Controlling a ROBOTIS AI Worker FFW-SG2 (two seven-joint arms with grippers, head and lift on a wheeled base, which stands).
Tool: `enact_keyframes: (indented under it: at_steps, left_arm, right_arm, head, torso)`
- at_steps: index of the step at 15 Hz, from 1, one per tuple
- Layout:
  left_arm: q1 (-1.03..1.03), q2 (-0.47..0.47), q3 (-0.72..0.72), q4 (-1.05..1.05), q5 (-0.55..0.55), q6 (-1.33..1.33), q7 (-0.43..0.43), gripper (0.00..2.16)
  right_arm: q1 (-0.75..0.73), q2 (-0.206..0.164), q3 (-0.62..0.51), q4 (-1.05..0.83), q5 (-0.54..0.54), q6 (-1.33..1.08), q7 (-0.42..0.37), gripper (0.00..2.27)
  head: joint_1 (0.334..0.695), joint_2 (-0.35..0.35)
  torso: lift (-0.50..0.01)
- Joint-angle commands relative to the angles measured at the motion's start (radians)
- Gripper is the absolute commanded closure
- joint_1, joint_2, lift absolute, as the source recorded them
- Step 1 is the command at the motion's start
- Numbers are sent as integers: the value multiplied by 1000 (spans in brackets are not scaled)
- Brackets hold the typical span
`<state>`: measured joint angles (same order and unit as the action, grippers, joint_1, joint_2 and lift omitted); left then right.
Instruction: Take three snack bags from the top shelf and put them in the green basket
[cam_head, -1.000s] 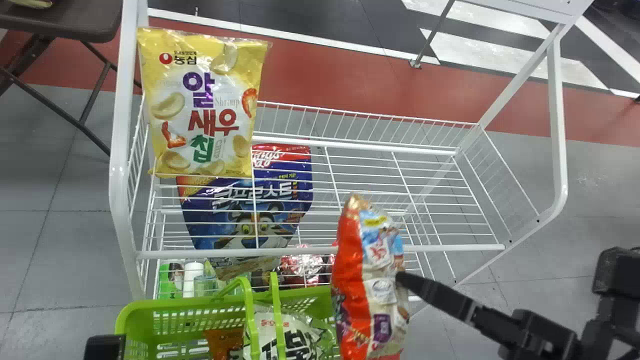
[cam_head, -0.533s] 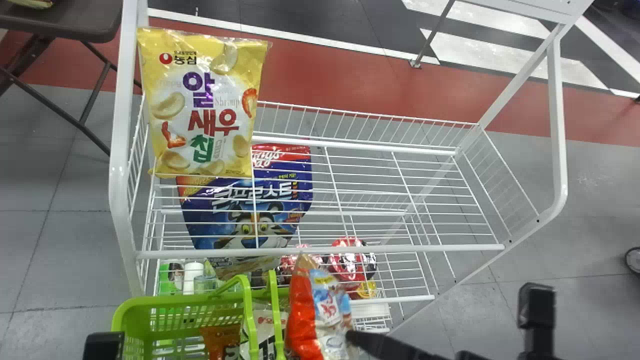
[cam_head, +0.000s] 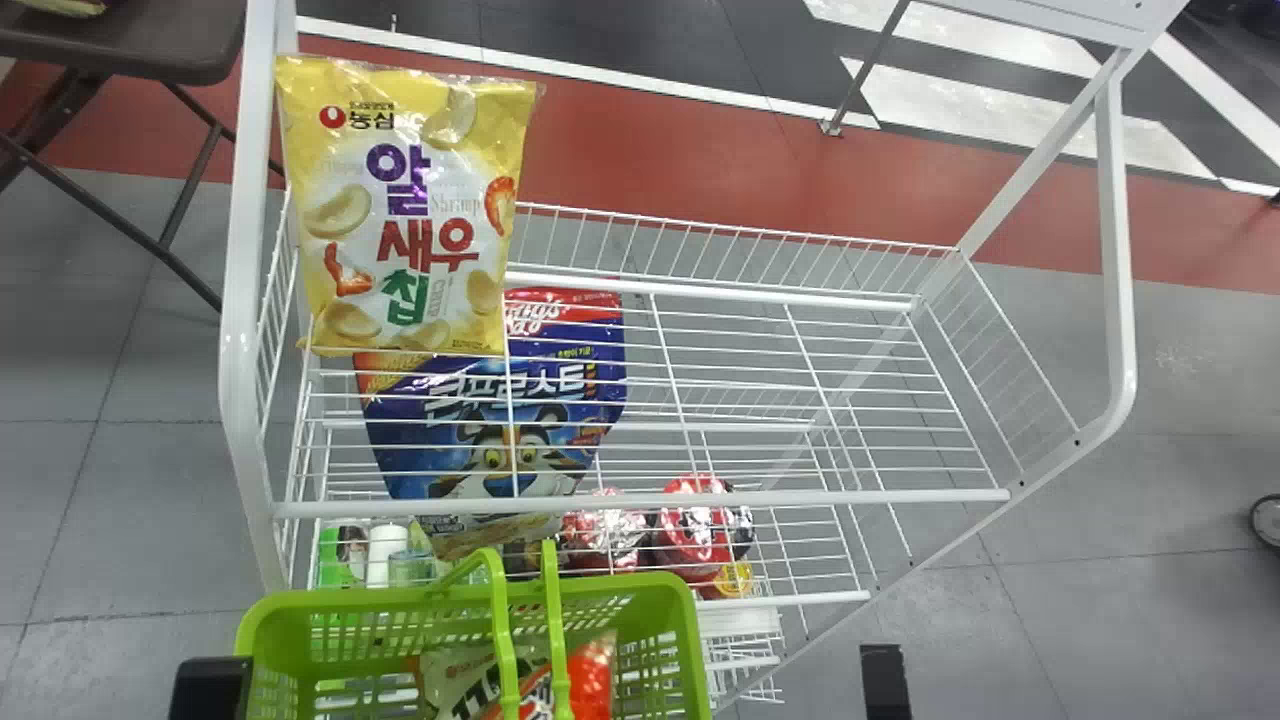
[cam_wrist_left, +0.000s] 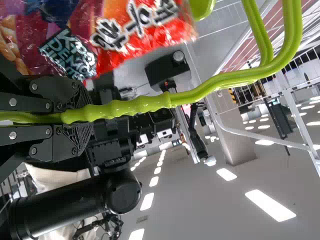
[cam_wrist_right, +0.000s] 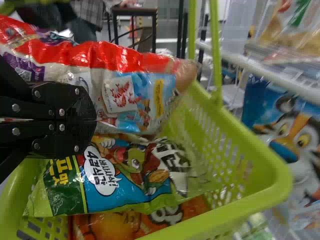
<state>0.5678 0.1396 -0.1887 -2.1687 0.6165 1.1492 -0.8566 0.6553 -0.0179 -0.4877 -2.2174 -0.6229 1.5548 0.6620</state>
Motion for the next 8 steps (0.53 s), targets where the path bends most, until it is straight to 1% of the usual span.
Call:
enact_keyframes:
  at_steps: [1,2,3,4,5,6,8]
  left_arm:
    - [0,0,3,1,2,1,-1,1224]
    - [-3,-2,0,1,2,1,-1,1224]
    - [-6,-2,-2,4,2,1,-1,1224]
    - [-14,-2,-2,7,3,4,-1,1224]
    - [-16,-2,-2,9,5,4,-1,1224]
    - [-16,-2,-2,7,5,7,-1,1224]
    - [-16,-2,-2,7,6,10,-1,1224]
  right_arm:
    - [0,-10,14,13,54,17,-42,2189]
    - [-2,-11,15,13,60,17,-45,2111]
    - [-3,-11,12,-4,63,17,-45,1615]
    - [3,-11,11,-33,71,17,-44,643]
    - [27,-11,9,-79,80,17,-42,-2]
    - [44,-10,11,-131,108,6,-42,-2]
    - [49,-10,11,-203,178,-92,-21,46]
  head:
    - [695,-350]
    - [695,-350]
    - [695,-350]
    - [695,-350]
    - [695,-350]
    - [695,-350]
    - [695,-350]
  torso:
    - [-44]
    - [-44]
    - [-44]
    - [-44]
    - [-44]
    - [-44]
    - [-44]
